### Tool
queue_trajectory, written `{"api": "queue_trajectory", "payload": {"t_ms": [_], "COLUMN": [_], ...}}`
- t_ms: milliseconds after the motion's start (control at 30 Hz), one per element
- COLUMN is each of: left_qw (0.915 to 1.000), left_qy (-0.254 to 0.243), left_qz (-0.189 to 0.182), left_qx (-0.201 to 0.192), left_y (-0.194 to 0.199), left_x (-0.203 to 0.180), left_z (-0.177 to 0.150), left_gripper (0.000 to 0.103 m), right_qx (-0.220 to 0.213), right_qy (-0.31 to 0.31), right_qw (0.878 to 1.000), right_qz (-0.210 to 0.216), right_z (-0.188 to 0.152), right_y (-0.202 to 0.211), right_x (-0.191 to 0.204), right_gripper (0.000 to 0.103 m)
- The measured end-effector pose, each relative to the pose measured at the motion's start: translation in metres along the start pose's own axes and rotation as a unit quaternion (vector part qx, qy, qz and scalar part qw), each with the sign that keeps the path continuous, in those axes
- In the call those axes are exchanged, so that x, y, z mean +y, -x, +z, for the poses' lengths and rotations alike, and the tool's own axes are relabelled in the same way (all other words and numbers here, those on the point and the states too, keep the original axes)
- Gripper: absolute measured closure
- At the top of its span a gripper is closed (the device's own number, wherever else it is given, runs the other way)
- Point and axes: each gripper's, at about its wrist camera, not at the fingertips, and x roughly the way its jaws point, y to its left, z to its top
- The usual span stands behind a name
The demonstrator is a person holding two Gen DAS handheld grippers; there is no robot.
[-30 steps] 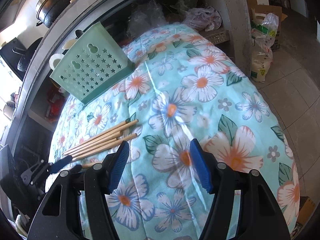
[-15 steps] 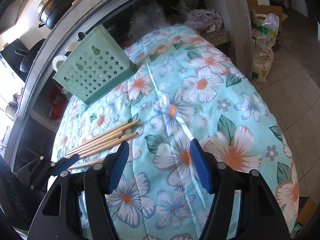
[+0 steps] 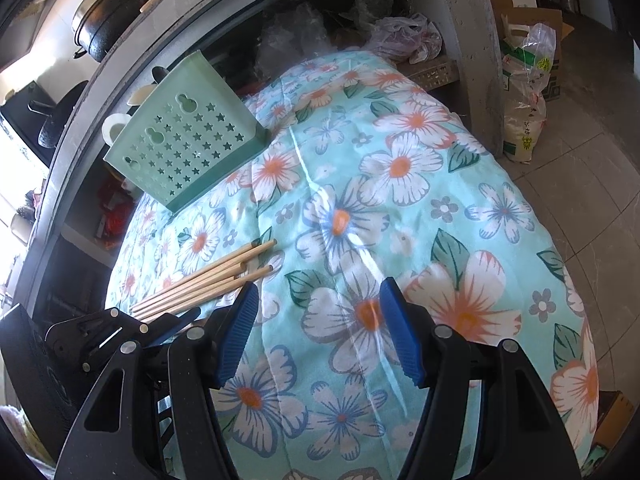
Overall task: Organize utensils
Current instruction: 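Grasp one bamboo chopstick with the left tool and lift it, then carry the chopstick over the green holder with the left tool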
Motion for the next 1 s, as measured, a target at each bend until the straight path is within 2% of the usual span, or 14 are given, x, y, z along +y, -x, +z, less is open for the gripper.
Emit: {"api": "queue_trajectory", "payload": {"t_ms": [100, 233, 467, 633, 800, 867, 1000], "left_qw": [0.9999, 0.9981, 0.9843, 0.9628, 0.9360, 0.9242, 0.9128], "left_qy": [0.009, 0.055, 0.165, 0.253, 0.328, 0.356, 0.380], "left_qz": [0.007, 0.006, -0.002, -0.018, -0.025, -0.034, -0.034], "left_qx": [-0.011, -0.028, -0.063, -0.094, -0.125, -0.135, -0.144], "left_y": [0.010, 0.024, 0.048, 0.066, 0.081, 0.084, 0.090], "left_x": [0.004, 0.026, 0.075, 0.112, 0.143, 0.153, 0.164], "left_z": [0.003, 0.007, 0.012, 0.011, 0.004, 0.000, -0.007], "left_gripper": [0.093, 0.094, 0.097, 0.098, 0.098, 0.098, 0.098], "right_qx": [-0.007, -0.013, -0.010, 0.001, 0.040, 0.056, 0.073], "right_qy": [-0.004, -0.013, -0.030, -0.054, -0.095, -0.114, -0.137], "right_qw": [1.000, 1.000, 0.998, 0.994, 0.983, 0.979, 0.975], "right_qz": [0.002, 0.013, 0.052, 0.099, 0.154, 0.161, 0.157], "right_z": [0.001, 0.002, 0.003, 0.005, 0.004, 0.002, 0.000], "right_y": [0.004, 0.009, 0.013, 0.010, -0.010, -0.020, -0.036], "right_x": [-0.001, -0.001, 0.003, 0.007, 0.011, 0.011, 0.010], "right_gripper": [0.041, 0.041, 0.042, 0.051, 0.060, 0.062, 0.062]}}
